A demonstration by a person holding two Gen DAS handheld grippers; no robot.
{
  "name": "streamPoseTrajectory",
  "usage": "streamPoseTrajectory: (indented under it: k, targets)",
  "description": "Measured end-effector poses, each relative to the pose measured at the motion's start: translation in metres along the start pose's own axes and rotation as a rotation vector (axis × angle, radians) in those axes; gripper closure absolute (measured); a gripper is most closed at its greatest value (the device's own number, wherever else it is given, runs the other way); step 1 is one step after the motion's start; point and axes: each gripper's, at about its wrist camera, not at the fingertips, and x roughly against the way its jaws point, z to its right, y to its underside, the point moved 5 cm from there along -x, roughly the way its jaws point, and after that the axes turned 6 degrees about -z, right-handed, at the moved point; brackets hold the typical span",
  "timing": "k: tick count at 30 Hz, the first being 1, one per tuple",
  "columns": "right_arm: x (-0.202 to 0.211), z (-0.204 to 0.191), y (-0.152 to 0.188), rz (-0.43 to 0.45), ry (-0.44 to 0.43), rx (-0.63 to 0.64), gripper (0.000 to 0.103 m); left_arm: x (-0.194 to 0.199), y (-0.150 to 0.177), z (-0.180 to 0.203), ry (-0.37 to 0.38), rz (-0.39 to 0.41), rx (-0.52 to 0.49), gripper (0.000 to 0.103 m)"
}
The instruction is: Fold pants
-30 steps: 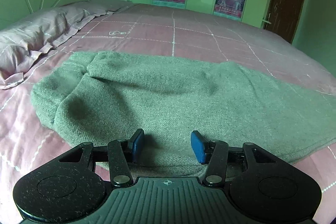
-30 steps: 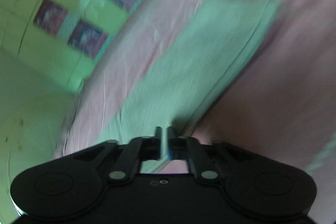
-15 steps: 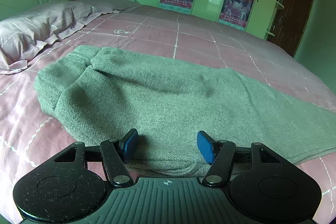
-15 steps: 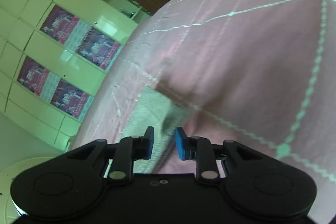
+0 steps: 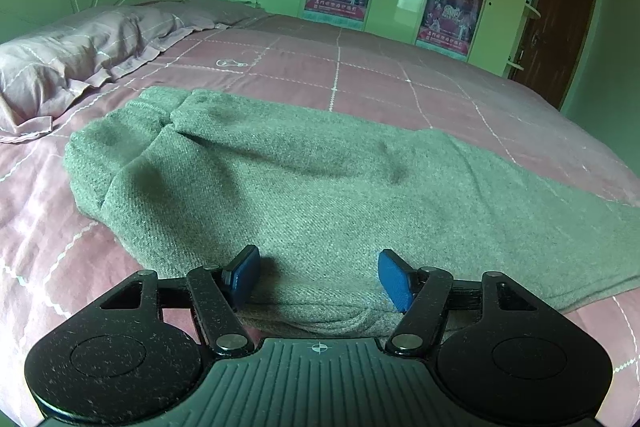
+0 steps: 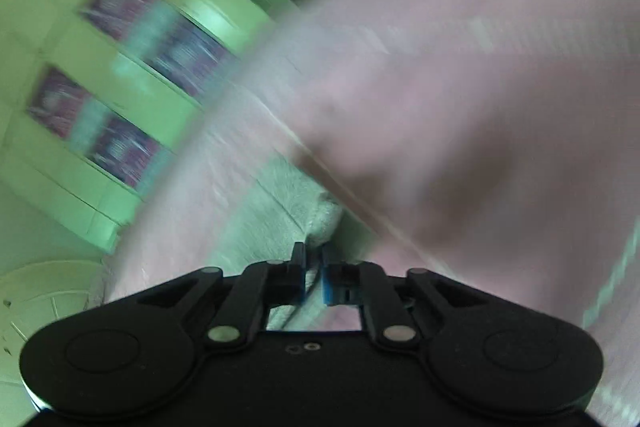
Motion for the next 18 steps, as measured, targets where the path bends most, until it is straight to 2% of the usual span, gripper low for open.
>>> streamPoseTrajectory:
  k: [1, 2, 4, 6, 8, 11, 13, 16, 18]
  targets:
    - [0.009, 0.003, 0.002, 0.041, -0.023, -0.002, 0.095, 0.000, 0.000, 0.001, -0.001, -0.001, -0.005, 0.037]
    - [0.023, 0.002, 0.006, 0.102, -0.013, 0.013, 0.091, 0.001, 0.000, 0.001, -0.001, -0.002, -0.008, 0.037]
    - [0.041, -0.005, 0.012, 0.169, -0.036, 0.043, 0.091, 0.001, 0.000, 0.000, 0.001, 0.000, -0.008, 0.037]
    - [0.046, -0.022, 0.020, 0.176, -0.073, 0.104, 0.091, 0.001, -0.001, 0.001, -0.004, 0.005, -0.007, 0.037]
    - [0.033, -0.051, 0.031, 0.096, -0.129, 0.184, 0.091, 0.007, -0.007, 0.001, -0.025, 0.033, 0.010, 0.037]
    - [0.003, -0.116, 0.065, -0.031, -0.198, 0.377, 0.090, 0.022, -0.017, -0.011, -0.100, 0.110, 0.056, 0.037]
    - [-0.030, -0.174, 0.105, -0.144, -0.255, 0.513, 0.087, 0.029, -0.027, -0.025, -0.145, 0.136, 0.090, 0.037]
    - [-0.085, -0.254, 0.184, -0.294, -0.329, 0.667, 0.087, 0.026, -0.044, -0.037, -0.212, 0.131, 0.060, 0.037]
    - [-0.127, -0.308, 0.246, -0.395, -0.376, 0.752, 0.087, 0.021, -0.056, -0.040, -0.211, 0.141, 0.053, 0.037]
